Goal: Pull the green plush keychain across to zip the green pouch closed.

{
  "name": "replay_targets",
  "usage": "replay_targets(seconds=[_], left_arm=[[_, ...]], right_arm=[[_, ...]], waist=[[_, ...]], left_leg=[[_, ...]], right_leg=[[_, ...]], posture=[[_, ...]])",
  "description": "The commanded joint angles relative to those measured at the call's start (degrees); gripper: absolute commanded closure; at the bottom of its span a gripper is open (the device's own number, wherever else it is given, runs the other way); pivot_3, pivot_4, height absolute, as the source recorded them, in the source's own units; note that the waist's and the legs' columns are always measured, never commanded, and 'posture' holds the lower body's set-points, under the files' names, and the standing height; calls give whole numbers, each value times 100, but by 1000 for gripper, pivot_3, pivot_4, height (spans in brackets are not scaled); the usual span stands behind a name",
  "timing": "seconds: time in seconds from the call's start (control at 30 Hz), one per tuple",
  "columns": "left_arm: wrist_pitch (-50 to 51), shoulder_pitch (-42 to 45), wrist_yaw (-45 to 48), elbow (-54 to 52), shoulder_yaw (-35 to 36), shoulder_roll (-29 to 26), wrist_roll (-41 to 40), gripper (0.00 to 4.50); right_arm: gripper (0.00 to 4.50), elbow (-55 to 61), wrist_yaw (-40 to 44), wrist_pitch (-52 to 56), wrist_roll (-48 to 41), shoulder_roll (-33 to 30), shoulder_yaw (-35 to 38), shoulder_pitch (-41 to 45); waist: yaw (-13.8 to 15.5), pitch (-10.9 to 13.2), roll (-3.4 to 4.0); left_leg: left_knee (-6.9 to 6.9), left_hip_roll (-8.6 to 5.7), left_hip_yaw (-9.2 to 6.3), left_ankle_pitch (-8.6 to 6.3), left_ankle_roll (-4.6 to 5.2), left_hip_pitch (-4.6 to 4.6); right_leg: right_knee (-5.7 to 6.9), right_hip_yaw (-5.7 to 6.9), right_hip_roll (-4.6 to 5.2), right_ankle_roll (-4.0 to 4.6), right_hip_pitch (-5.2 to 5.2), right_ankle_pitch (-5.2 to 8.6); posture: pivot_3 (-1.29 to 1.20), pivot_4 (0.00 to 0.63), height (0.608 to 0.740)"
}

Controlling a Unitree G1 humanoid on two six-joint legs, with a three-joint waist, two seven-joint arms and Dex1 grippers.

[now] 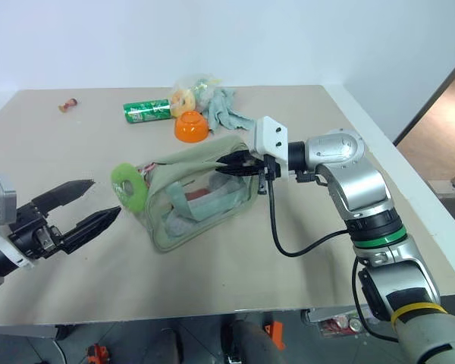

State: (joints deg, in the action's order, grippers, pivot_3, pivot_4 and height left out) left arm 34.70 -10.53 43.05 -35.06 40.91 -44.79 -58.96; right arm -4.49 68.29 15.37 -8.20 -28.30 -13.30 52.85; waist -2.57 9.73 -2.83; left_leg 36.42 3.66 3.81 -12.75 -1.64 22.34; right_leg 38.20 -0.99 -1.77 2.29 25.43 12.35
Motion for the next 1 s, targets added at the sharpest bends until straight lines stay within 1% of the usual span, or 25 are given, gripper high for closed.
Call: replay_targets(seconds=[0.03, 0.13, 0.2, 0.3, 0.37, 0.43, 0.6, 0.87, 0.93, 0.97, 1.0], left_arm=[[-126, -27, -44, -163, 0, -52, 122, 0], [-111, 31, -117, -192, -48, -40, 102, 0], [-107, 91, -132, -180, -98, -67, 120, 0], [-105, 214, -127, -134, -203, -125, 130, 0], [-105, 406, -132, -64, -350, -169, 156, 0], [-94, 614, -138, 20, -503, -193, 168, 0], [-63, 928, -119, 113, -793, -205, 209, 0], [-41, 1016, -170, 118, -864, -181, 200, 0], [-40, 1008, -200, 99, -859, -174, 207, 0], [-40, 1004, -215, 88, -856, -170, 208, 0], [-42, 1001, -232, 77, -853, -167, 212, 0]], right_arm=[[2171, 193, 51, 74, -274, -16, 188, 124], [1143, 509, 75, 400, -648, -147, 479, 144], [463, 553, 74, 432, -772, -308, 648, 147], [463, 490, 189, 315, -873, -601, 824, 47], [463, 291, 356, 135, -903, -871, 954, -78], [463, -31, 415, 85, -1002, -970, 1099, -101], [463, -796, 605, -473, -835, -880, 947, 7], [463, -1307, 854, -803, -763, -520, 704, 88], [993, -1419, 860, -811, -754, -457, 692, 98], [1184, -1477, 874, -851, -727, -446, 680, 92], [1565, -1540, 903, -919, -689, -448, 663, 74]], waist=[[-2, 1, 1], [-2, 1, 1], [4, 1, 1], [9, 1, 1], [21, 1, 0], [25, 1, 0], [-18, 2, 1], [-13, 2, 2], [-7, 2, 2], [-4, 2, 2], [-3, 2, 2]], left_leg=[[0, 0, 0, 0, 0, 0], [-1, 0, 0, 0, 0, 2], [-2, 2, 0, 0, 0, 5], [-3, -1, 0, -2, -3, 6], [-2, -5, 1, -2, -3, 6], [-1, -13, 3, -2, -3, 6], [-2, -15, 1, -2, -2, -3], [-8, 1, 0, -3, -2, -1], [-7, 0, 0, -3, -2, 0], [-7, -1, 0, -3, -2, 0], [-7, -1, 1, -3, -2, 1]], right_leg=[[0, 0, -1, 0, 0, 0], [0, 0, -4, 3, 2, 2], [0, 2, -3, 4, 2, 5], [-1, 2, 3, 2, 2, 7], [-2, 1, 6, -1, 1, 8], [-3, 2, 7, -2, 0, 7], [-2, -9, -2, -5, -2, 5], [-1, 1, -22, 4, -1, 10], [-1, 1, -18, 4, -1, 10], [-1, 1, -14, 4, -2, 10], [-1, 1, -11, 3, -2, 9]], posture=[[0, 150, 740], [0, 150, 740], [0, 150, 740], [0, 150, 740], [0, 150, 740], [0, 150, 740], [0, 150, 740], [0, 150, 740], [0, 150, 740], [0, 150, 740], [0, 150, 740]])
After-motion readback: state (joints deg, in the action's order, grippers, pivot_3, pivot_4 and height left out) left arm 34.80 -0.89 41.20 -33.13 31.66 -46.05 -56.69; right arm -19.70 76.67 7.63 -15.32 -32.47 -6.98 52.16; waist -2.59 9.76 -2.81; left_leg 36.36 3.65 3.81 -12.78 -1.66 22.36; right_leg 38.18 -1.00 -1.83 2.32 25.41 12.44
